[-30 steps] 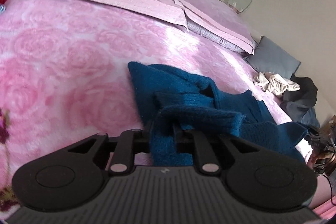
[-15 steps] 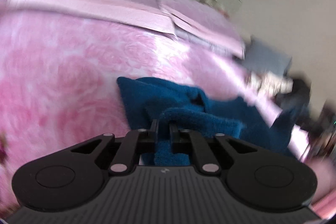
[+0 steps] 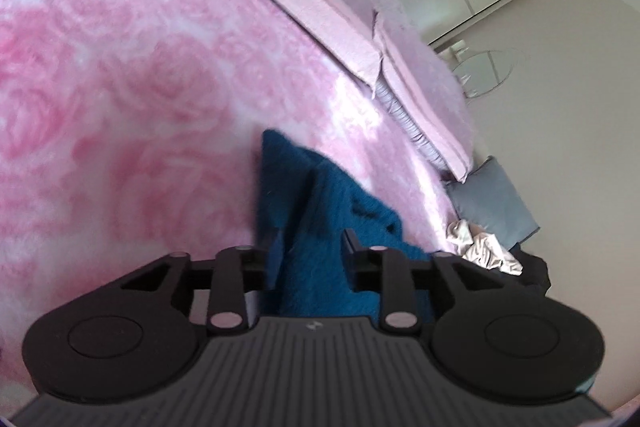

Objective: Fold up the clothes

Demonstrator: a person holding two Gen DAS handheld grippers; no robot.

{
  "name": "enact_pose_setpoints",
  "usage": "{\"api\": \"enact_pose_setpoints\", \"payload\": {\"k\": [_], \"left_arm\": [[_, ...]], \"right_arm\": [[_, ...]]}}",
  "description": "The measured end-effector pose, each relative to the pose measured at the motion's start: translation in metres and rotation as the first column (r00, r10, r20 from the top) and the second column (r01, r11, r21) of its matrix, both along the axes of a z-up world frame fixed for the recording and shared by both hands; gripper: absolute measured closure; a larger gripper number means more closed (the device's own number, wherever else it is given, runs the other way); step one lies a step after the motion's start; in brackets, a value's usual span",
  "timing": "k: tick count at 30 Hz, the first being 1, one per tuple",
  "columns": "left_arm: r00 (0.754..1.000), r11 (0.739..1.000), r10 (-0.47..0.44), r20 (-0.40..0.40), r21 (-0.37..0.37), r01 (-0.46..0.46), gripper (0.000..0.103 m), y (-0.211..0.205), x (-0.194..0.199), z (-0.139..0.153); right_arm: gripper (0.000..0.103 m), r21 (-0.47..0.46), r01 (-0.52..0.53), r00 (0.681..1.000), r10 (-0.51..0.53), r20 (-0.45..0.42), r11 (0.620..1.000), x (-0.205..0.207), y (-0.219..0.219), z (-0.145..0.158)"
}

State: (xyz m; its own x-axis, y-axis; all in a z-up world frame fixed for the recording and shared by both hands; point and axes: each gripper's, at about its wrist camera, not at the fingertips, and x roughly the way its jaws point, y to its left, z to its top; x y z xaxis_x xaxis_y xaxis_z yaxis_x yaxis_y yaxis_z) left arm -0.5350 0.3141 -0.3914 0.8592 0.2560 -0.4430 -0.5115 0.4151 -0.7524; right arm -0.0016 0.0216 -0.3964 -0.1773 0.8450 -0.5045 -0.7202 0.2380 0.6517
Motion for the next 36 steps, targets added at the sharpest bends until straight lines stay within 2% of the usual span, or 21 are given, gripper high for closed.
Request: {"api": "enact_pose_setpoints", "payload": {"k": [2,5,7,8,9,12,15,17,19,23,26,28,32,34,36], "left_arm": [[1.000,1.000,-0.017,-0.007,0.027,0.017,0.073,-0.002,0.006,0.002],[0.992,0.989,-0.066,-0.108,0.125,0.080,0.074,-0.010,0.024,0.007],[0.973,0.960,-0.102,-0.206,0.235,0.151,0.090,-0.022,0.037,0.013],[0.968,0.944,-0.106,-0.228,0.281,0.170,0.096,-0.028,0.039,0.017],[0.962,0.927,-0.108,-0.249,0.325,0.189,0.098,-0.034,0.041,0.021],[0.977,0.906,-0.080,-0.199,0.394,0.154,0.098,-0.045,0.029,0.036],[0.993,0.883,-0.028,-0.117,0.463,0.080,0.098,-0.052,0.012,0.050],[0.997,0.878,0.010,-0.072,0.478,0.025,0.098,-0.051,0.007,0.059],[0.997,0.875,0.047,-0.063,0.484,-0.011,0.098,-0.045,0.011,0.062],[0.986,0.869,0.084,-0.142,0.495,-0.003,0.098,-0.034,0.034,0.058],[0.974,0.888,0.094,-0.207,0.460,0.012,0.098,-0.026,0.049,0.046],[0.977,0.882,0.111,-0.185,0.471,-0.011,0.098,-0.025,0.048,0.045],[0.978,0.871,0.137,-0.154,0.488,-0.046,0.098,-0.021,0.046,0.051],[0.970,0.887,0.135,-0.203,0.461,-0.027,0.098,-0.013,0.053,0.044],[0.957,0.914,0.107,-0.270,0.405,0.012,0.096,-0.005,0.063,0.030]], "right_arm": [[0.071,0.005,-0.005,1.000,0.005,0.018,1.000,-0.003,-0.007,0.009],[0.072,-0.001,-0.039,0.989,0.038,0.140,0.999,-0.017,-0.011,0.018],[0.093,0.015,-0.066,0.970,0.061,0.236,0.998,-0.030,-0.016,0.025],[0.093,0.026,-0.082,0.958,0.072,0.277,0.996,-0.037,-0.020,0.028],[0.094,0.043,-0.091,0.947,0.073,0.312,0.995,-0.042,-0.024,0.032],[0.095,0.112,-0.094,0.919,0.043,0.392,0.989,-0.054,-0.039,0.048],[0.095,0.183,-0.040,0.903,-0.044,0.428,0.982,-0.053,-0.052,0.064],[0.095,0.229,-0.004,0.896,-0.098,0.433,0.973,-0.049,-0.056,0.072],[0.095,0.239,0.020,0.889,-0.127,0.439,0.971,-0.045,-0.051,0.077],[0.095,0.153,0.061,0.883,-0.125,0.452,0.986,-0.036,-0.015,0.070],[0.095,0.072,0.085,0.889,-0.109,0.445,0.994,-0.031,0.008,0.057],[0.096,0.054,0.098,0.889,-0.112,0.443,0.994,-0.029,0.015,0.052],[0.096,0.083,0.107,0.887,-0.133,0.442,0.991,-0.023,0.014,0.058],[0.095,0.036,0.117,0.886,-0.121,0.447,0.992,-0.020,0.023,0.055],[0.095,-0.051,0.123,0.900,-0.090,0.426,0.991,-0.015,0.034,0.039]]}}
